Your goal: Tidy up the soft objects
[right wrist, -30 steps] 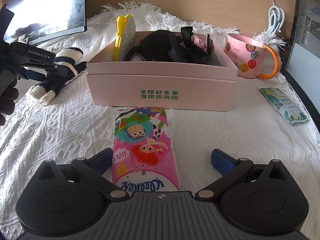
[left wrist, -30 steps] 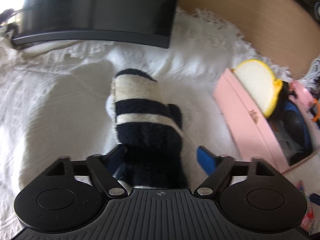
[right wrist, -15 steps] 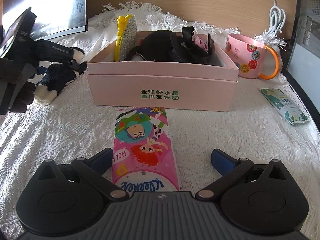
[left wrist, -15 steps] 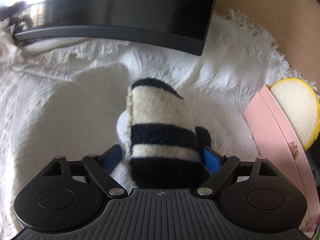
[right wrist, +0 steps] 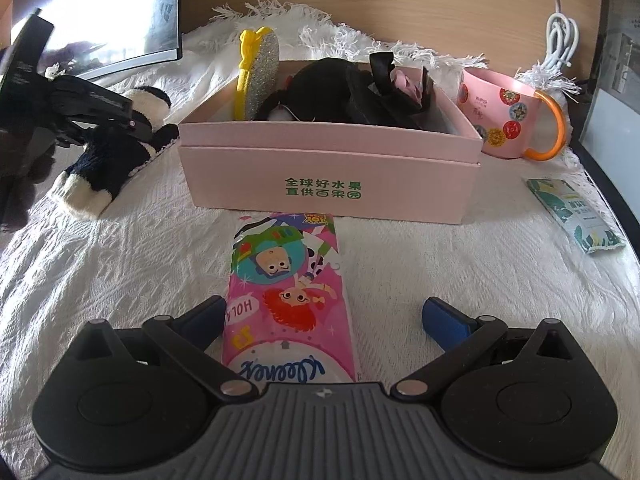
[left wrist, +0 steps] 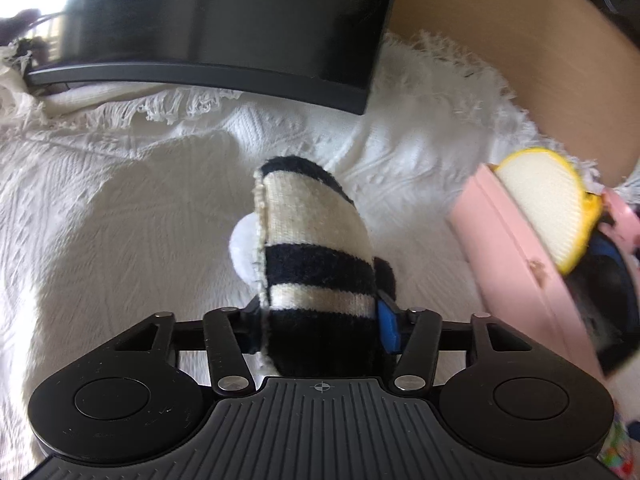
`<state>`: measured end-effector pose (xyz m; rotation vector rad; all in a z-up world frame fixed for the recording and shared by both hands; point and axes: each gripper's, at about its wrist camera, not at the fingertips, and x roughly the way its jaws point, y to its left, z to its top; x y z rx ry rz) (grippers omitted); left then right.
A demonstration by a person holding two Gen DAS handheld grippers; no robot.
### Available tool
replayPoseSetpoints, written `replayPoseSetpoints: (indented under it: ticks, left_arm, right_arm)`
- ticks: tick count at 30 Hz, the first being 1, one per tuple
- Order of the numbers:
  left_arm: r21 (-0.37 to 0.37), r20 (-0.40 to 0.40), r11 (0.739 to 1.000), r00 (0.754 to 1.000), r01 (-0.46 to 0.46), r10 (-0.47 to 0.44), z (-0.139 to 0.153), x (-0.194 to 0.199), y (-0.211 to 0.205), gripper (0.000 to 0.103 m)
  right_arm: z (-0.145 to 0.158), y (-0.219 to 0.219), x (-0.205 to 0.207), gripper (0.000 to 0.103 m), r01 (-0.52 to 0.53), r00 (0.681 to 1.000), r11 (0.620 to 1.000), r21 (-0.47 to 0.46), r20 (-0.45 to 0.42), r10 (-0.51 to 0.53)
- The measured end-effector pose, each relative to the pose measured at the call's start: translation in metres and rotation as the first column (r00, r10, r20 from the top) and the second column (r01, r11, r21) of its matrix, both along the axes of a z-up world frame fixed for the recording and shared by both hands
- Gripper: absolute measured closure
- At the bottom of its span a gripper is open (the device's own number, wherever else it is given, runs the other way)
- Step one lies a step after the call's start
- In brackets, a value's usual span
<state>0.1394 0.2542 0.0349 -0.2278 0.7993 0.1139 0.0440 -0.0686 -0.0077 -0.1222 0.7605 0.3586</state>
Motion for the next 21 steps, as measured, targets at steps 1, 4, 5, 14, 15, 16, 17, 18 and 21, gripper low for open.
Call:
replayPoseSetpoints:
  ticks: [1,4,5,14,15,16,17,18,21]
  left_arm:
    - [-0.012,0.001,1.000,1.000,0.007,-0.007,0.003,-0.007,-0.002,0.050]
    - [-0.040,-0.011,0.998,0.999,0.044,-0.044,0.010,-0.029,-0.011,0.051]
    - [-0.046,-0.020,0.997,0.998,0.058,-0.059,0.011,-0.035,-0.014,0.051]
    - [-0.015,-0.120,0.991,0.984,0.135,-0.135,0.007,-0.064,-0.047,0.048]
    - [-0.012,-0.124,0.992,0.984,0.125,-0.126,0.007,-0.062,-0.048,0.046]
    - [-0.005,-0.132,0.993,0.984,0.121,-0.120,0.005,-0.059,-0.050,0.042]
    - [0.007,-0.144,0.992,0.982,0.126,-0.124,0.001,-0.055,-0.053,0.041]
    - [0.018,-0.143,0.991,0.981,0.136,-0.132,-0.002,-0.054,-0.054,0.037]
    - [0.045,-0.119,0.988,0.982,0.150,-0.144,-0.003,-0.052,-0.058,0.034]
  right_arm:
    - [0.000,0.000,0.000,0.000,-0.001,1.000,1.000,0.000,0.000,0.001]
    - [0.000,0.000,0.001,0.000,-0.004,1.000,1.000,0.000,0.001,0.004]
    - [0.000,0.000,0.000,0.000,-0.004,1.000,1.000,0.000,0.001,0.004]
    - [0.000,0.001,0.000,0.000,-0.002,1.000,1.000,0.000,0.003,0.002]
    - [0.000,0.001,0.000,0.000,-0.002,1.000,1.000,0.000,0.003,0.002]
    - [0.000,0.001,0.000,0.000,-0.002,1.000,1.000,0.000,0.003,0.002]
    - [0.000,0.001,0.000,0.000,-0.003,1.000,1.000,0.000,0.003,0.003]
    - [0.000,0.001,0.000,0.000,-0.003,1.000,1.000,0.000,0.003,0.003]
    - [0.000,0.001,0.000,0.000,-0.003,1.000,1.000,0.001,0.003,0.003]
